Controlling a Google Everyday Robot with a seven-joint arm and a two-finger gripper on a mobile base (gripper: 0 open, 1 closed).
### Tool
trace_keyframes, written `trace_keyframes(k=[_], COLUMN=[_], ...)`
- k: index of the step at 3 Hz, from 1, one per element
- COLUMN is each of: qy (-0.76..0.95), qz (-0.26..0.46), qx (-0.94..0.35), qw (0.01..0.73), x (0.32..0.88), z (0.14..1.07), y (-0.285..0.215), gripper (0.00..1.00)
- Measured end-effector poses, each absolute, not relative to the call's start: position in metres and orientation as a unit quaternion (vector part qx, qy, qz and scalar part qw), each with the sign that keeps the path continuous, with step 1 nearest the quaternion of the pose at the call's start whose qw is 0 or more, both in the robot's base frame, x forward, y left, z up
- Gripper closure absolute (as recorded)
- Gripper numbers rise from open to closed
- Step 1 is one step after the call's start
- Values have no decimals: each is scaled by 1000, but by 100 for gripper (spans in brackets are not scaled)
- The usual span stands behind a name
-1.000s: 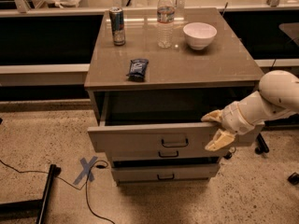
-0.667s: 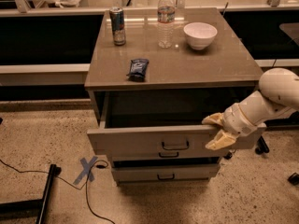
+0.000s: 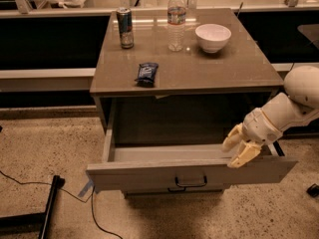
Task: Open top drawer
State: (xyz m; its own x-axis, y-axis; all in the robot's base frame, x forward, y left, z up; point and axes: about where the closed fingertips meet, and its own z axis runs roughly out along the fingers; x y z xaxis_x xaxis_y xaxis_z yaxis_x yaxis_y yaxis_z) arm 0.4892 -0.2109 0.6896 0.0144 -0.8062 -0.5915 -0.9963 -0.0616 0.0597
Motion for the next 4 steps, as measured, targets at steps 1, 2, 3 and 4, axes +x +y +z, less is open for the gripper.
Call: trace_keyframes(k=[1,2,3,4], qy=[657,655,648,656], qz=[249,250,251,245], qx=[-686,-686,-689,-676], qw=[190,192,208,229], x=[488,489,493,493], z=[687,688,703,742], y=[-210,-208,-206,-210], gripper=[8,0,0,0])
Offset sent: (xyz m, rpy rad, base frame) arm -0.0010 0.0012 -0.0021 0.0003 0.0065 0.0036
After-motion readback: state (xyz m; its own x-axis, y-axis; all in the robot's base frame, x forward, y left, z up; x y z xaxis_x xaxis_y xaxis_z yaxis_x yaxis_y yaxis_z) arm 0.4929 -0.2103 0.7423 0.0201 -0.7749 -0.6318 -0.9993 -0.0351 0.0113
